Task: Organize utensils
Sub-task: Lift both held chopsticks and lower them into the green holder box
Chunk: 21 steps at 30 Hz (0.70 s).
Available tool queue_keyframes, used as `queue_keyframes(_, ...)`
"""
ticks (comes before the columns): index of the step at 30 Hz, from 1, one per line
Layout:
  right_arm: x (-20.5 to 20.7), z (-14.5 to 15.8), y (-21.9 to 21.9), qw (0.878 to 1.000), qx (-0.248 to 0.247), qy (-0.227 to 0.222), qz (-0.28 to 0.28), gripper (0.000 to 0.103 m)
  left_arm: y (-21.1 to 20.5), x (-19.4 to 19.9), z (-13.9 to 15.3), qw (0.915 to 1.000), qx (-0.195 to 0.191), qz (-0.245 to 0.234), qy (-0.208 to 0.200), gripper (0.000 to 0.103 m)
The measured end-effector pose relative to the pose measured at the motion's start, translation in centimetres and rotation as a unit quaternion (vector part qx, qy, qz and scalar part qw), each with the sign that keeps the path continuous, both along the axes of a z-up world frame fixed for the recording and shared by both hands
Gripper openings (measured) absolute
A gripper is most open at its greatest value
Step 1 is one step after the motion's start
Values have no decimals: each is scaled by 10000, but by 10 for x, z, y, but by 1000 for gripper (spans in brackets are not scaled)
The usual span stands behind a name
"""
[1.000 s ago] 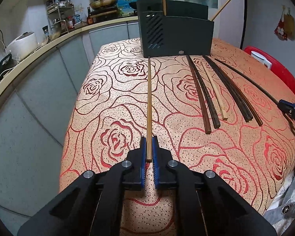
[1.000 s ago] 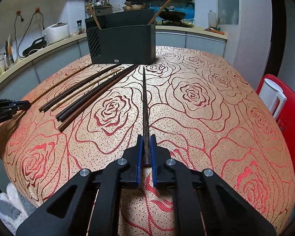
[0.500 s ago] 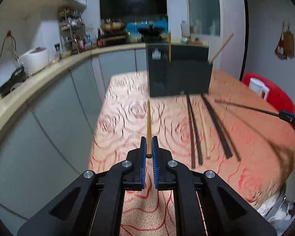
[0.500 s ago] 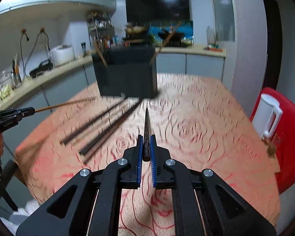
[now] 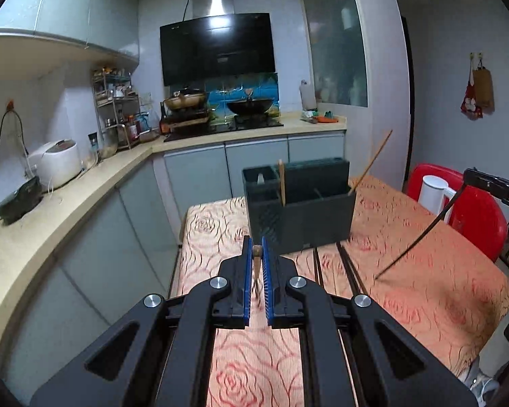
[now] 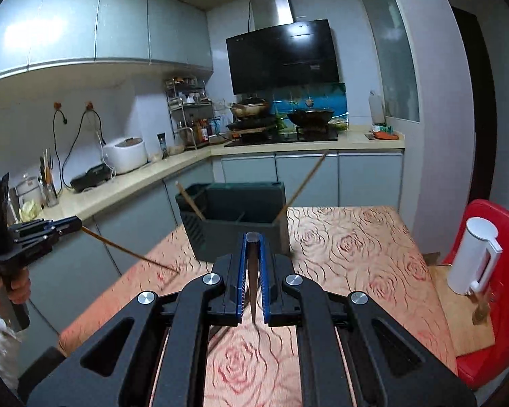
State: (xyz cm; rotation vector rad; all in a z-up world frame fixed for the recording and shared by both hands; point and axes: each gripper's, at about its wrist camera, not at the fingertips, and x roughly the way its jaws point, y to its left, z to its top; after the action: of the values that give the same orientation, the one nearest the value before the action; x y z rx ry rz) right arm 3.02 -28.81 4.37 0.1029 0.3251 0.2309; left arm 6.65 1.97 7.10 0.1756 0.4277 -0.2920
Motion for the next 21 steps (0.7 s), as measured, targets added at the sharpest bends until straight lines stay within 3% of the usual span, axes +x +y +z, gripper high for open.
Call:
queue_keyframes(13, 57, 63, 2, 9995, 11, 192, 242, 8, -27, 40, 62, 9990, 160, -410, 68, 6)
queue_keyframes(21, 82, 112, 3, 9998, 0, -105, 141, 8, -54, 58, 120, 9960, -180, -872, -76, 6)
